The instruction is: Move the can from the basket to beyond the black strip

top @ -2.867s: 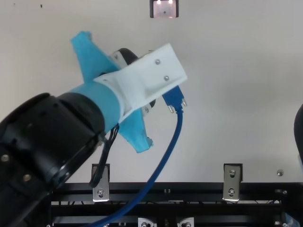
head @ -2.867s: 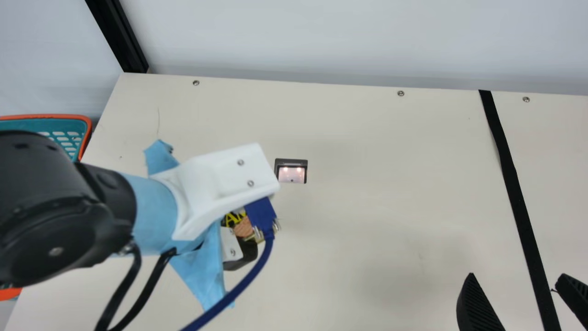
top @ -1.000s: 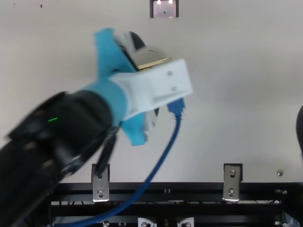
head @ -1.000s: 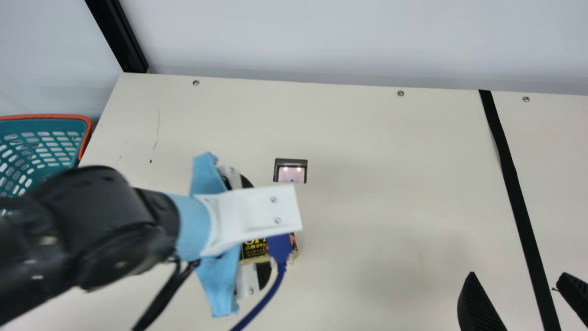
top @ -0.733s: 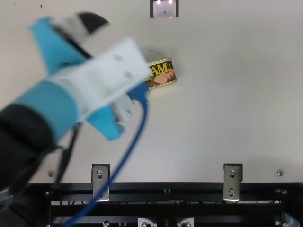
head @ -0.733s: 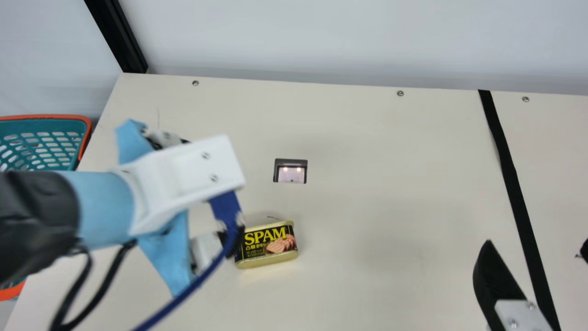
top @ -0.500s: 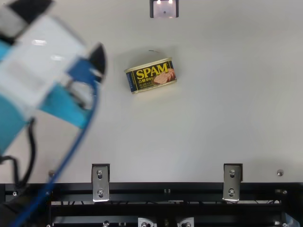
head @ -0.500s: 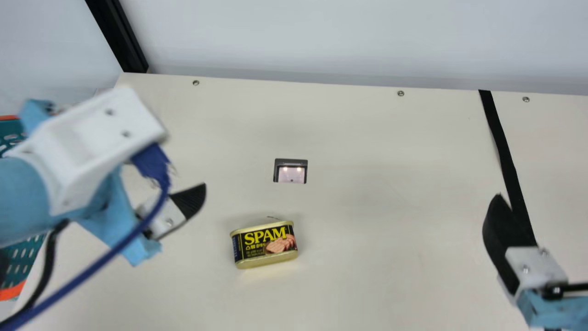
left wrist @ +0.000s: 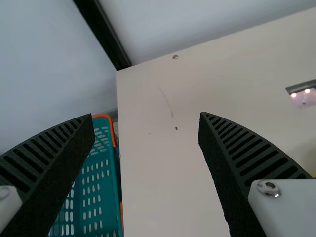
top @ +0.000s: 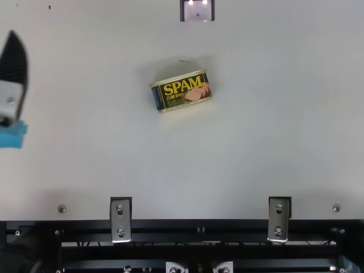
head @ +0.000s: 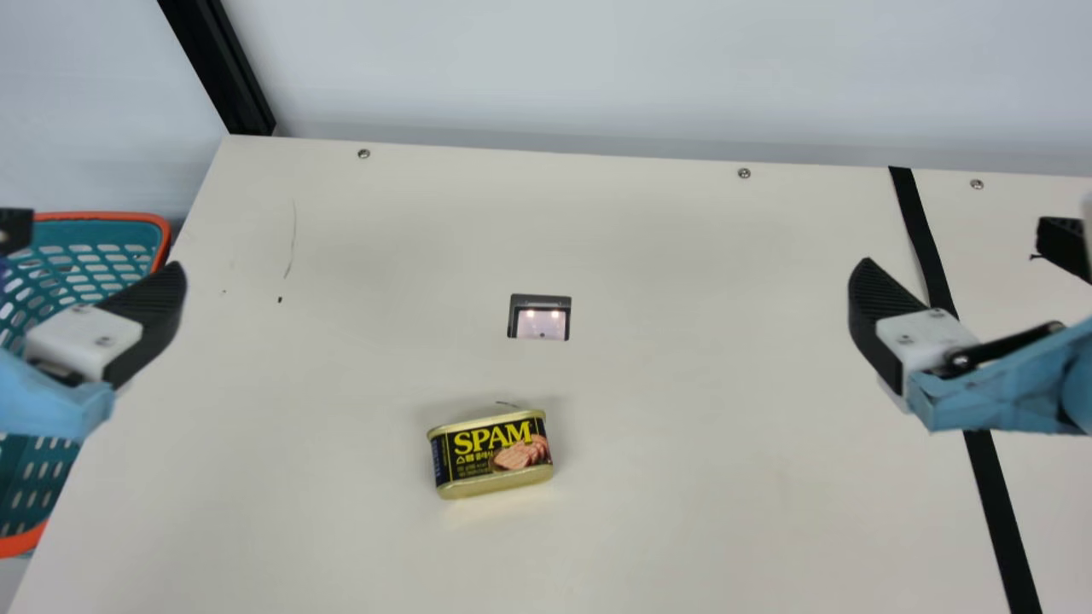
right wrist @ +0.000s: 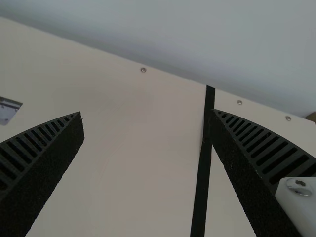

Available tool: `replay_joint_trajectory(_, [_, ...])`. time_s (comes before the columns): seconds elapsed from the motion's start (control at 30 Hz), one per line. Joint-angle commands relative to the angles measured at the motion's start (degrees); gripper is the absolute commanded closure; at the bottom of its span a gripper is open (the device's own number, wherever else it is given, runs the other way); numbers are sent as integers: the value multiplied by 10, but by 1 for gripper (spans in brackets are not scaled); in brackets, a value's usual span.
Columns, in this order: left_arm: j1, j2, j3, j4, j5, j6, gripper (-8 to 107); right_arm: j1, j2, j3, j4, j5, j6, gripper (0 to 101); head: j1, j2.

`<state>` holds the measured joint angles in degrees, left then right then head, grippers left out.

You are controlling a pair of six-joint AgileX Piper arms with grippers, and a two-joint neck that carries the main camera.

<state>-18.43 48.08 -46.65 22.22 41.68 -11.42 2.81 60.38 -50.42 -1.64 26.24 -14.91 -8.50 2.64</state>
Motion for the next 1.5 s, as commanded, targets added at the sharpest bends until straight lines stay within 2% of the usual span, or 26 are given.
replay_joint_trajectory(0.0, [21, -25, 17, -1, -2, -11, 9, 3, 36, -6, 2, 2, -16, 0, -4, -2])
replay_joint_trajectory(0.2, [66, -83, 71, -18, 1, -27, 9, 10, 107, -19, 8, 2, -61, 0, -4, -2])
replay_joint_trajectory(0.33, [94, -123, 109, -34, 8, -33, 9, 13, 151, -25, 35, 2, -93, 0, -4, -2])
replay_joint_trajectory(0.47, [125, -165, 147, -46, 18, -40, 9, 16, 191, -33, 113, 6, -135, 0, -4, -2])
replay_joint_trajectory(0.57, [149, -199, 178, -53, 28, -49, 9, 15, 216, -37, 198, 13, -184, 0, -4, -2])
replay_joint_trajectory(0.6, [137, -178, 159, -52, 24, -45, 9, 14, 223, -38, 229, 18, -205, 0, -4, -2])
replay_joint_trajectory(0.63, [145, -189, 169, -54, 28, -49, 9, 12, 230, -39, 260, 24, -227, 0, -4, -2])
replay_joint_trajectory(0.83, [149, -199, 177, -53, 30, -49, 9, -16, 270, -38, 442, 79, -387, 0, -4, -2])
replay_joint_trajectory(1.0, [149, -199, 177, -53, 30, -49, 9, -47, 306, -21, 543, 139, -521, 0, -4, -2])
replay_joint_trajectory(1.3, [149, -199, 177, -53, 30, -49, 9, -62, 348, 27, 636, 245, -720, 0, -4, -2])
replay_joint_trajectory(1.47, [149, -199, 177, -53, 30, -49, 9, -58, 358, 55, 652, 300, -804, 0, -4, -2])
